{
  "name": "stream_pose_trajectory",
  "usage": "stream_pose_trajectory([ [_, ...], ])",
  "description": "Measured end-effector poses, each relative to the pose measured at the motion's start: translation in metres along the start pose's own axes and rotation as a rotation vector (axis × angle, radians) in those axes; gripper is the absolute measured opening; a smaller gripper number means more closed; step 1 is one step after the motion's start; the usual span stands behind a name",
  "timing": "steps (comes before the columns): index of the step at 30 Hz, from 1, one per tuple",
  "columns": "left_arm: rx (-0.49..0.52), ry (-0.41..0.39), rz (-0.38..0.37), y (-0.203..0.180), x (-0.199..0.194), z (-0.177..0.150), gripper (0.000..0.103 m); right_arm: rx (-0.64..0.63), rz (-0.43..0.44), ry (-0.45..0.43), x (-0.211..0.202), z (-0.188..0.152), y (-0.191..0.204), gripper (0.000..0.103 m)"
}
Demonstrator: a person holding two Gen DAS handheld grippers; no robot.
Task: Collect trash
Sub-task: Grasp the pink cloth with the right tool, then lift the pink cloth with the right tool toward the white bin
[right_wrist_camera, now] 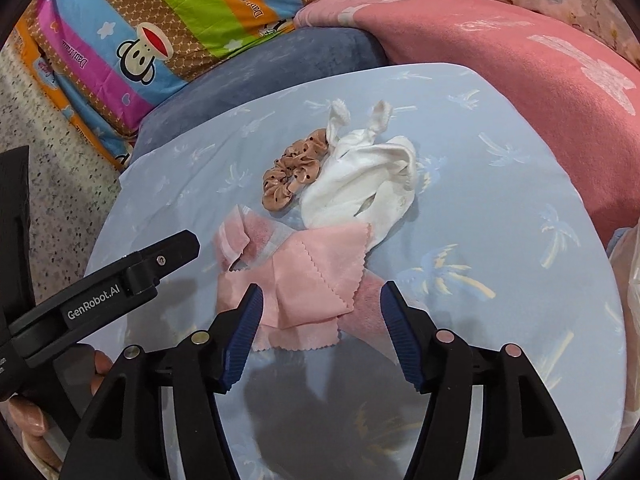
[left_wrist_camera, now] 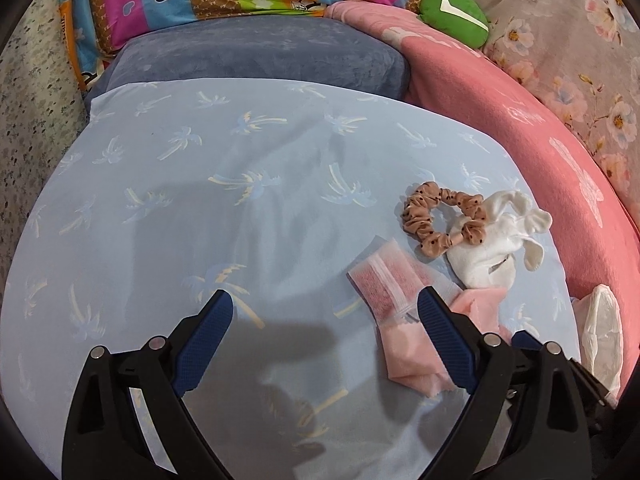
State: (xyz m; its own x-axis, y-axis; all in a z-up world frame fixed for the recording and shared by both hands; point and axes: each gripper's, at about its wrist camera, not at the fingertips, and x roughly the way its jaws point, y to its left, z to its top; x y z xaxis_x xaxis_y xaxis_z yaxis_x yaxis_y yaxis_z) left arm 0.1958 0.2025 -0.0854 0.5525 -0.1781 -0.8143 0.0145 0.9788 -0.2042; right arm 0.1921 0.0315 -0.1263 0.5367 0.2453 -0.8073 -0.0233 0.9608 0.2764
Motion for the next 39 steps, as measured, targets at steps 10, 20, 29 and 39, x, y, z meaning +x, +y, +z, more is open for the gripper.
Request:
stream_pose_trajectory([
  [10, -0.01, 0.016, -0.014, -0.002, 0.01, 0.002, 0.09, -0.163, -0.207, -0.023, 0.007, -0.009, 0.018, 0.024],
  [20, 0.042, 0.026, -0.04, -0.026, 0.025, 0.004, 0.09, -0.056, -0.137, -0.01, -0.018, -0.014, -0.014, 0.002],
  [29, 0.071, 0.072, -0.123, -0.047, 0.032, 0.001, 0.034, -0.006, -0.108, -0.04, -0.042, -0.017, -0.029, 0.002],
  [39, 0.11, 0.045, -0.115, -0.068, 0.009, -0.006, 0.005, 0.055, -0.126, -0.091, -0.075, -0.023, -0.055, 0.001],
])
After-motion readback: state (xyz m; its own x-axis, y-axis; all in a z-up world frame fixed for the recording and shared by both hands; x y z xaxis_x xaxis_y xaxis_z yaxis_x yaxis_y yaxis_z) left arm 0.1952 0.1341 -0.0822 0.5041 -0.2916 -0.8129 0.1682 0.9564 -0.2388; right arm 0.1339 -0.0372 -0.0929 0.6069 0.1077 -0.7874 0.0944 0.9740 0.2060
